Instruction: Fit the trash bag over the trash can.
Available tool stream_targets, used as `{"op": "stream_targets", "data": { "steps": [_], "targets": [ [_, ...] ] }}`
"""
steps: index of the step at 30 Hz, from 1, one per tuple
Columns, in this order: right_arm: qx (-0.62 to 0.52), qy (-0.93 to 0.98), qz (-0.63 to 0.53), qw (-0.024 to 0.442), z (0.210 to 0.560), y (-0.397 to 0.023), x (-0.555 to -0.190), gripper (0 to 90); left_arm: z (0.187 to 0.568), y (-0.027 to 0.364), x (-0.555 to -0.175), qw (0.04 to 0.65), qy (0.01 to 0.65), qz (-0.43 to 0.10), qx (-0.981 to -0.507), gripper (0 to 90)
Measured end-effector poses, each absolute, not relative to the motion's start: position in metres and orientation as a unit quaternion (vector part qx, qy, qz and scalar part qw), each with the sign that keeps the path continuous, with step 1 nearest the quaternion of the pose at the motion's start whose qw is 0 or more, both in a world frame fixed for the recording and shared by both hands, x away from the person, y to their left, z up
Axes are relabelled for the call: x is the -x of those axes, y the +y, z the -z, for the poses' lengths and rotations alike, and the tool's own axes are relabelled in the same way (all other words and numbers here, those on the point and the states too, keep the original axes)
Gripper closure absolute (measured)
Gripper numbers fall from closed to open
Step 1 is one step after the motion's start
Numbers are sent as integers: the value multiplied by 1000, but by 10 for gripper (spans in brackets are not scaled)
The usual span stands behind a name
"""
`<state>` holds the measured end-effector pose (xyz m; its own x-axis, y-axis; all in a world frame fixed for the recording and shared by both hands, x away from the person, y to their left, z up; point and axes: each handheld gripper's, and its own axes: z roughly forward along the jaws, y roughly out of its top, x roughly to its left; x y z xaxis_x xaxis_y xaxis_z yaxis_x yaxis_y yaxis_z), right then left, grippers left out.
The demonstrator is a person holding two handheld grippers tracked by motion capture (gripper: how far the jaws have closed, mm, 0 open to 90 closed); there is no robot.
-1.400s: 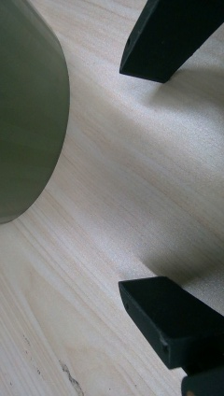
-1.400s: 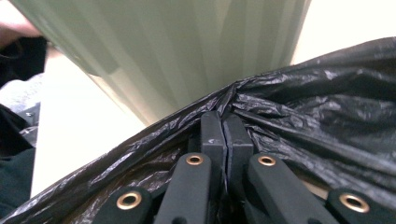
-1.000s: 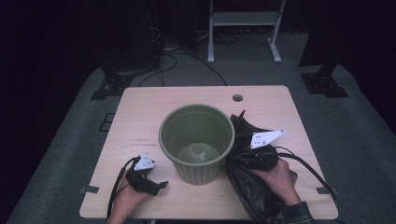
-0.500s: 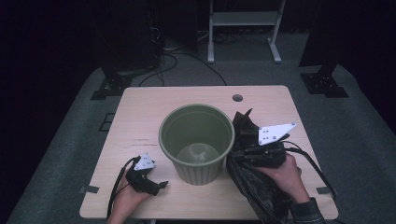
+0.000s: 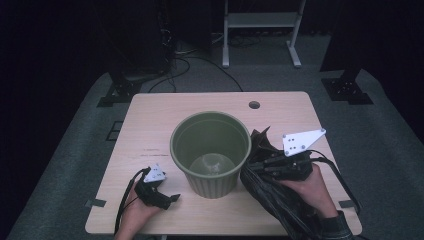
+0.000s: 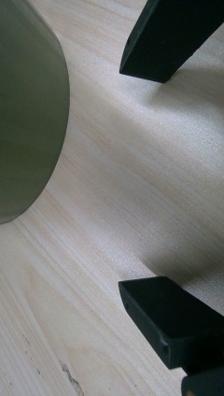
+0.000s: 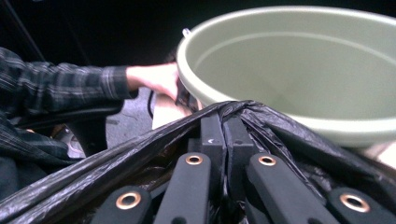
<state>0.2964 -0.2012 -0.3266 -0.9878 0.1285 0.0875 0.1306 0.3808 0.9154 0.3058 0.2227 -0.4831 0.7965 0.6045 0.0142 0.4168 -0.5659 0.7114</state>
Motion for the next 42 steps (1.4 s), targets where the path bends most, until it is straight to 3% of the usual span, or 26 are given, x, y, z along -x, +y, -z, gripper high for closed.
{"op": "stream_targets", "data": {
  "steps": [13, 42],
  "targets": [
    [57, -826, 561, 5, 296, -181, -311, 880, 483, 223, -306, 364, 292, -129, -875, 0],
    [14, -809, 585, 49, 248, -90, -348, 863, 483, 223, -306, 364, 292, -130, -875, 0]
  ]
}}
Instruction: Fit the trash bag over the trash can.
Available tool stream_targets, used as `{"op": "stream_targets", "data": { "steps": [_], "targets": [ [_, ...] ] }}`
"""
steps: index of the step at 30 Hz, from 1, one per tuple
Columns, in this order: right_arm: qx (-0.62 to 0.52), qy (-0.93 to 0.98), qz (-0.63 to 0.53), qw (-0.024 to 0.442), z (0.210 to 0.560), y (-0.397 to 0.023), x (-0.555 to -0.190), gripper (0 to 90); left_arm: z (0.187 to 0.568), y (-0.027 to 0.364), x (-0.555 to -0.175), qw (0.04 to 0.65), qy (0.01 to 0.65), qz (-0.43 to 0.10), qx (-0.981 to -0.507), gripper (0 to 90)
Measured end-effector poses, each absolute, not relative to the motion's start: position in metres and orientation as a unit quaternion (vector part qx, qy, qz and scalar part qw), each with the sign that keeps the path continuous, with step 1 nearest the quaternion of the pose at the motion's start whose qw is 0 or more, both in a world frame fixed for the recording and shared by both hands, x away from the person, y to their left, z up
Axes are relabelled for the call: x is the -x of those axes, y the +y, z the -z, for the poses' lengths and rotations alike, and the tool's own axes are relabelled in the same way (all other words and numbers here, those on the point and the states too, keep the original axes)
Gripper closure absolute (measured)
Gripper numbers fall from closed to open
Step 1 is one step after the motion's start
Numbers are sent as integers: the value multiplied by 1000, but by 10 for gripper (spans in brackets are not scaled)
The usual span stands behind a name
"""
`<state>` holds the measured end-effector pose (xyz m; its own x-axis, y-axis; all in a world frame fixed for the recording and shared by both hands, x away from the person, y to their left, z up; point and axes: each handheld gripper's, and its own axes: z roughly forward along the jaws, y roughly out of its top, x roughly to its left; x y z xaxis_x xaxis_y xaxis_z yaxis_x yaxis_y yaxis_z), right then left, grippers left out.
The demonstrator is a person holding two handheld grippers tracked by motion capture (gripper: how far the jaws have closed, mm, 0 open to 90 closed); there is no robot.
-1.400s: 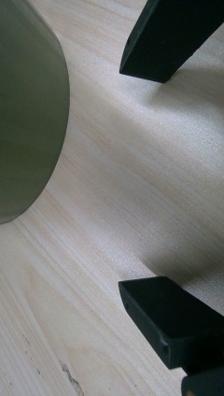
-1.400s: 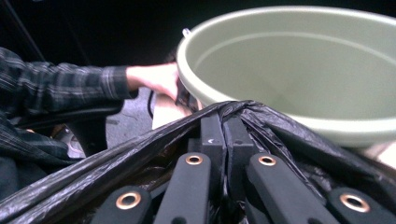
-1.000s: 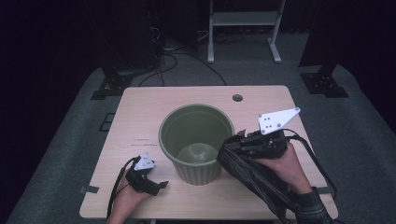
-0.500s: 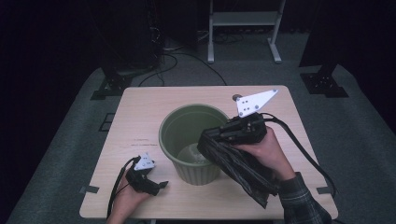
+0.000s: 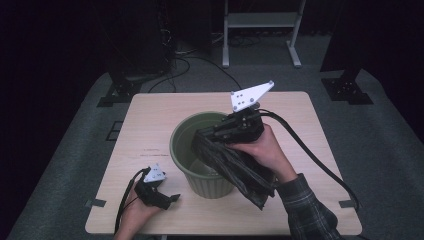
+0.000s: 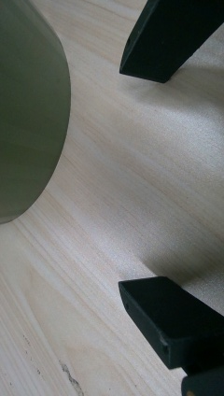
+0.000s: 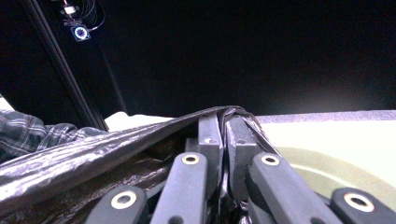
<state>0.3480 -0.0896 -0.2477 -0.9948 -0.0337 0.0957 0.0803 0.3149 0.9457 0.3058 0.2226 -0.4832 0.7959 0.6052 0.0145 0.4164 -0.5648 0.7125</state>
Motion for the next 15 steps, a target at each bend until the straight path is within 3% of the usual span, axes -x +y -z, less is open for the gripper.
{"op": "stream_targets", "data": {
  "steps": [15],
  "targets": [
    [-10, -808, 587, 59, 231, -44, -356, 855, 483, 223, -306, 365, 292, -129, -875, 0]
  ]
}}
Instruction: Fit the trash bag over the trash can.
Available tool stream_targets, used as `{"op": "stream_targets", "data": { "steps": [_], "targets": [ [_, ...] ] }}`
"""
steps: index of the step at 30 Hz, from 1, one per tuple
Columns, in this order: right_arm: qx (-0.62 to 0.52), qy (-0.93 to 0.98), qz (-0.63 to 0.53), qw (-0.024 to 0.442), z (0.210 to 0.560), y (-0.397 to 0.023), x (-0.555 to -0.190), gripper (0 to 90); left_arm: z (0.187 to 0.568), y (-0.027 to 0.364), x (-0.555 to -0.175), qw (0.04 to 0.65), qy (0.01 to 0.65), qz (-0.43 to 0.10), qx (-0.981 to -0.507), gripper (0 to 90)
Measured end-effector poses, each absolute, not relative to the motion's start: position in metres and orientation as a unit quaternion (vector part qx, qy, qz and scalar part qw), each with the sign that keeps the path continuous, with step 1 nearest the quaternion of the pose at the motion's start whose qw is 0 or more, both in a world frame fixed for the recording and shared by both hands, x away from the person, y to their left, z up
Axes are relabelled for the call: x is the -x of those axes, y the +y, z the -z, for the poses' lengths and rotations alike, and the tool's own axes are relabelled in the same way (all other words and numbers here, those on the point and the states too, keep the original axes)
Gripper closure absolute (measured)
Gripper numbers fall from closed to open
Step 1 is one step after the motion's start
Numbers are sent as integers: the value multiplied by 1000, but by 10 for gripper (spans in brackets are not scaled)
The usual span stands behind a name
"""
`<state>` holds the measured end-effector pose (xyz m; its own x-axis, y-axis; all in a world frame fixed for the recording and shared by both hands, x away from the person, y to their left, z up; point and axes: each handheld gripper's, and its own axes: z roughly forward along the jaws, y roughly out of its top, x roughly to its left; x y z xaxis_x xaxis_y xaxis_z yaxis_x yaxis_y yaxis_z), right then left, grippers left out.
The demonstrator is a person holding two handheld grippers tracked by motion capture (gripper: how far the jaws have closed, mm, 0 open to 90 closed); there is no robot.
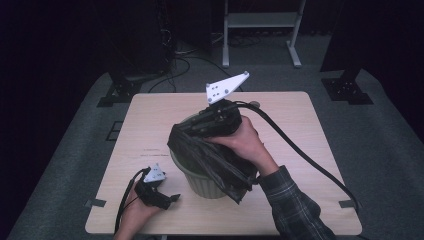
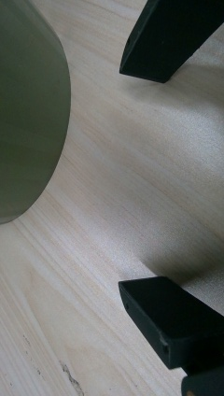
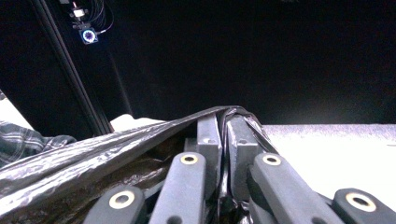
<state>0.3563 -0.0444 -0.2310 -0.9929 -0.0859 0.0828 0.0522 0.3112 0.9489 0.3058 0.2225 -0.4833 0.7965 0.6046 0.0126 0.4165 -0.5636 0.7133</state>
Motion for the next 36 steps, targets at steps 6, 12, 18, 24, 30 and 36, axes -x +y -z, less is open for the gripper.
{"op": "stream_targets", "data": {
  "steps": [6, 12, 18, 24, 30, 36],
  "targets": [
    [-21, -802, 592, 72, 229, -21, -361, 855, 483, 222, -306, 365, 292, -129, -875, 0],
    [-29, -798, 596, 85, 229, 5, -367, 848, 483, 222, -306, 365, 290, -128, -875, 0],
    [-30, -794, 600, 95, 228, 19, -372, 848, 483, 222, -305, 365, 289, -128, -876, 0],
    [-16, -804, 589, 83, 237, 4, -374, 844, 483, 222, -305, 365, 289, -128, -876, 0],
    [3, -816, 575, 63, 241, -20, -373, 835, 483, 222, -306, 365, 289, -127, -876, 0],
    [29, -819, 571, 48, 248, -46, -375, 836, 483, 222, -306, 365, 289, -127, -876, 0]
  ]
}}
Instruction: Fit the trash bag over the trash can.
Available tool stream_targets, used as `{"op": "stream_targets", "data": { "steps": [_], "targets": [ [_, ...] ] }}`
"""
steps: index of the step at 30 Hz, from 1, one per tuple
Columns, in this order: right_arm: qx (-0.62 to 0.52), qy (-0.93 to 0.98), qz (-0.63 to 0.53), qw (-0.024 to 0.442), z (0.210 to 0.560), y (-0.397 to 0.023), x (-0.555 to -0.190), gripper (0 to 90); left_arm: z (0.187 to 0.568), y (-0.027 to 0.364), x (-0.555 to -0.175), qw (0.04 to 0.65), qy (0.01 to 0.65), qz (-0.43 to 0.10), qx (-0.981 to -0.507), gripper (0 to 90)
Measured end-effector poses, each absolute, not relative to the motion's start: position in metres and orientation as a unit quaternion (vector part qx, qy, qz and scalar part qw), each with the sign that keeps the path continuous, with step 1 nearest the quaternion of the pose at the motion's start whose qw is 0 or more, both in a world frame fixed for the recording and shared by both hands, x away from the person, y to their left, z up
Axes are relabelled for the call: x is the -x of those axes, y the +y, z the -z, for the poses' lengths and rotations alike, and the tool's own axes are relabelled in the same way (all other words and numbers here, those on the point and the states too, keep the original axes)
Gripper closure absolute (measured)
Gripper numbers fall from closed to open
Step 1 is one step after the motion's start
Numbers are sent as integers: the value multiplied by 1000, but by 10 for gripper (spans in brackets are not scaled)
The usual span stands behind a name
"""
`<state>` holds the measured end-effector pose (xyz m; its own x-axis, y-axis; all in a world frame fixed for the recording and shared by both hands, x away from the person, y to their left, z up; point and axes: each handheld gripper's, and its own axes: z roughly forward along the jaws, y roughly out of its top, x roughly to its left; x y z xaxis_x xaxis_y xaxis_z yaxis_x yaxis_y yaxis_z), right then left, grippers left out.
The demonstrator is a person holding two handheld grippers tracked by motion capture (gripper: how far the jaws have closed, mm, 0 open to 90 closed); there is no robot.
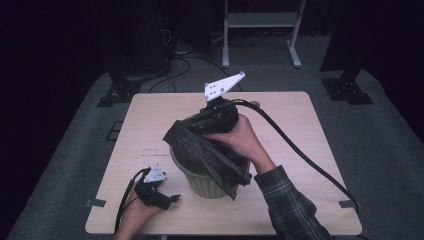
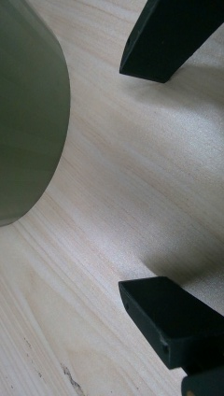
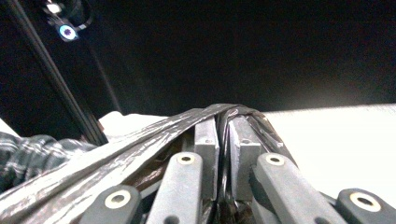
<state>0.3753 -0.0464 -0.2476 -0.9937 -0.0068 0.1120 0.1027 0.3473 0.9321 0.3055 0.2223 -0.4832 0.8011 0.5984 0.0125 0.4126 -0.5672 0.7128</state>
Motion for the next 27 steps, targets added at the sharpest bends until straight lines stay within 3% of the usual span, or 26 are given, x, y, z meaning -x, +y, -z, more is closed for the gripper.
{"op": "stream_targets", "data": {
  "steps": [20, 27],
  "targets": [
    [106, -853, 511, 6, 277, -98, -392, 814, 483, 222, -306, 365, 289, -128, -876, 0],
    [127, -856, 501, -18, 284, -116, -393, 765, 483, 222, -306, 365, 289, -128, -876, 0]
  ]
}}
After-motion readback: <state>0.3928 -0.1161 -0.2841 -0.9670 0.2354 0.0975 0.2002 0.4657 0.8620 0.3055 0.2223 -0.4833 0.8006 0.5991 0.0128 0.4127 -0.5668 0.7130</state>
